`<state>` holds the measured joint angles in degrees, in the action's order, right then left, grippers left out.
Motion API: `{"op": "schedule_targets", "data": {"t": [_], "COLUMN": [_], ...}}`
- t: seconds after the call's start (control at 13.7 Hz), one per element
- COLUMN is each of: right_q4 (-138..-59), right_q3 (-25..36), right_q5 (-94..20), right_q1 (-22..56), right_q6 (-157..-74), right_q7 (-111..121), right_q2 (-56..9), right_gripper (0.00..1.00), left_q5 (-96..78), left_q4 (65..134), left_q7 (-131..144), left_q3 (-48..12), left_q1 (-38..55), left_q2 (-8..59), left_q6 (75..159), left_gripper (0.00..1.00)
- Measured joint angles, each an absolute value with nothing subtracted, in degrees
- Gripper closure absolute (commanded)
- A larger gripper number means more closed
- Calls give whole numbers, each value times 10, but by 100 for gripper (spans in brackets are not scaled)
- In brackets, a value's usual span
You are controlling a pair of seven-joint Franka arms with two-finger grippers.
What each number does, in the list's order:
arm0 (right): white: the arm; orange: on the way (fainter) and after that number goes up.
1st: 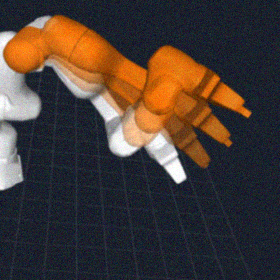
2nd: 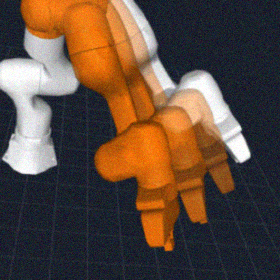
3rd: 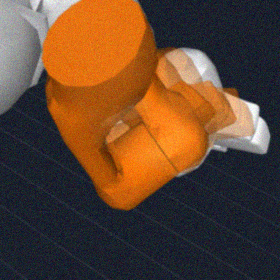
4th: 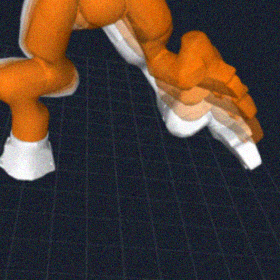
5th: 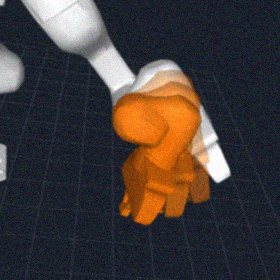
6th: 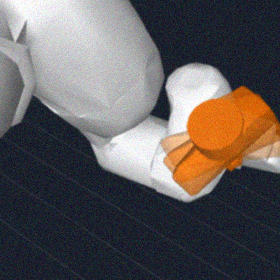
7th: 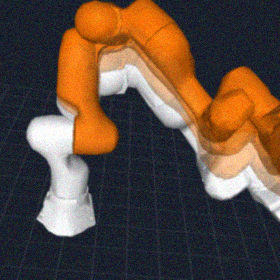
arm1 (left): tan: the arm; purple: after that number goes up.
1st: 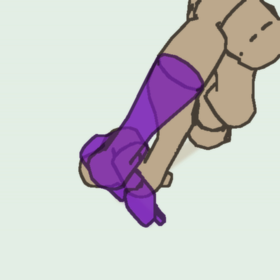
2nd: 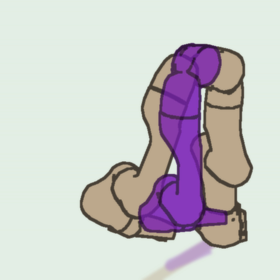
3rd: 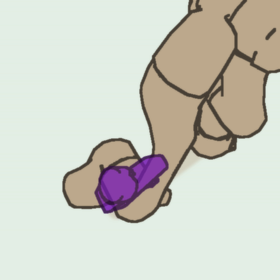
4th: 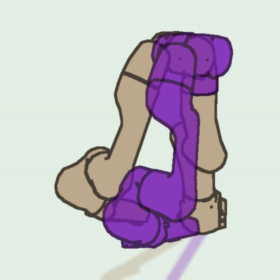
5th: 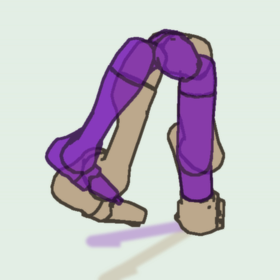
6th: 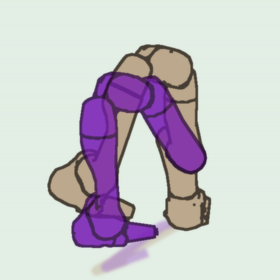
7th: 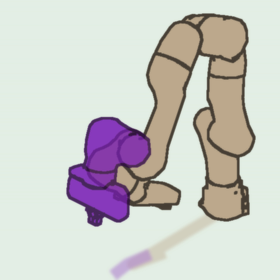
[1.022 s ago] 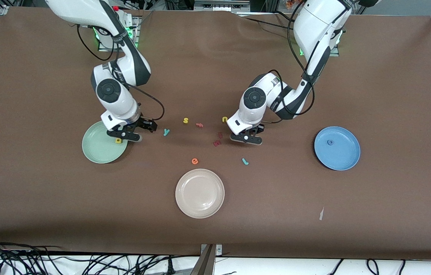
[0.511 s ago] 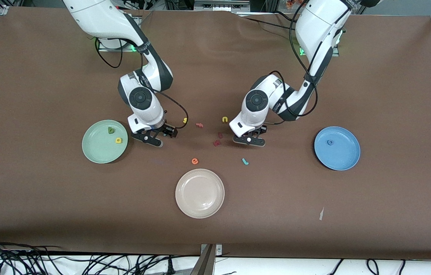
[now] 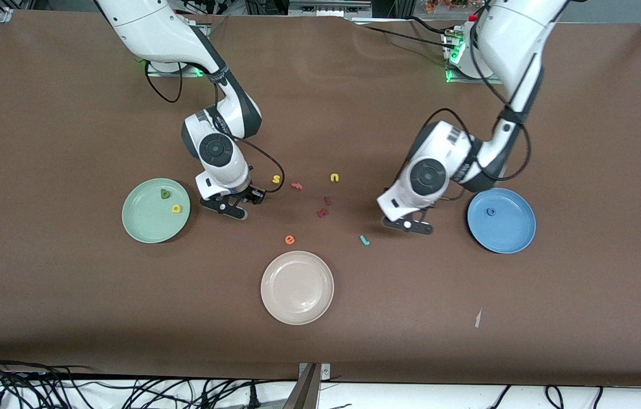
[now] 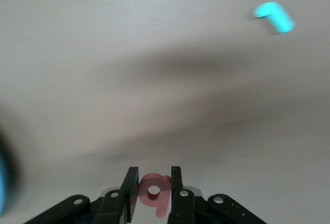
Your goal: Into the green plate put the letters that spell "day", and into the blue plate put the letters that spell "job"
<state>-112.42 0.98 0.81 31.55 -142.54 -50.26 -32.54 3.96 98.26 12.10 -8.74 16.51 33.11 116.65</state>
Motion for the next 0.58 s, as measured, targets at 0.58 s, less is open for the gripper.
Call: {"op": "schedule_targets", "data": {"t": [0.58], "right_q4": [-1113], "right_q3": [22], "right_q5": [10], "right_q1": [316], "right_q6": [-1367], "right_q7": [-465], "right_q2": [-306], "right_gripper": [100], "left_q5": [97], "left_q4": [980], "left_q7": [-227], "left_q3": [-82], "left_q1": [1], "left_q2": [319], "left_q6": [1101], "left_gripper": [72]}}
